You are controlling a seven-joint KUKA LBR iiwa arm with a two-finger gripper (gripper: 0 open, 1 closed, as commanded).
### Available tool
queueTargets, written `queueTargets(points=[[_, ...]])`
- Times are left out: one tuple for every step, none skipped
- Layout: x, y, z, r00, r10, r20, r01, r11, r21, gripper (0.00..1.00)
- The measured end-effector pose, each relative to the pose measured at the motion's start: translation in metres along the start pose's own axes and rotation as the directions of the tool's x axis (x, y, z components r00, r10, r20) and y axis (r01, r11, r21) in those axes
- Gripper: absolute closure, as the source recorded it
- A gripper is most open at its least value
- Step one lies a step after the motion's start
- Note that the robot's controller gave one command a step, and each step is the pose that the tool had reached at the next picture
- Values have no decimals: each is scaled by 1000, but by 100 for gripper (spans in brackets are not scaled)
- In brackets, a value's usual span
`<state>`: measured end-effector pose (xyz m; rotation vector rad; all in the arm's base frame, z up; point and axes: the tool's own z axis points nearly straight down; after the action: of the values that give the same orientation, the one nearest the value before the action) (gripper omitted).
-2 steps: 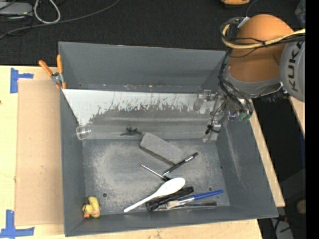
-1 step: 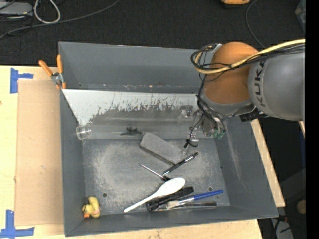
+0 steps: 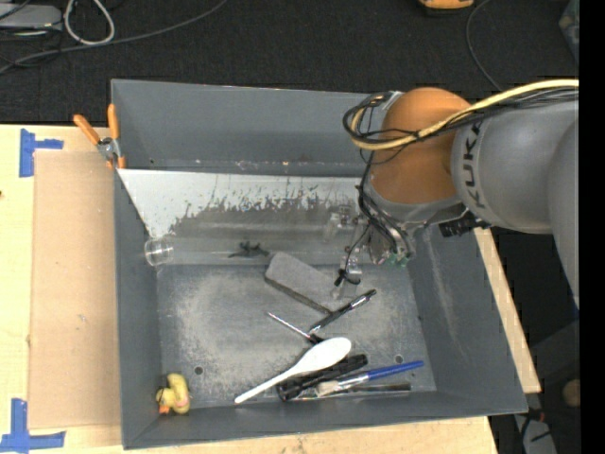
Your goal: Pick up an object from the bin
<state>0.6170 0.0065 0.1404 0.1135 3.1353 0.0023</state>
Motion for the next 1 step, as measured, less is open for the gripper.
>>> queueTargets(points=[[15, 21, 25, 992, 129, -6, -129, 992, -1, 0]])
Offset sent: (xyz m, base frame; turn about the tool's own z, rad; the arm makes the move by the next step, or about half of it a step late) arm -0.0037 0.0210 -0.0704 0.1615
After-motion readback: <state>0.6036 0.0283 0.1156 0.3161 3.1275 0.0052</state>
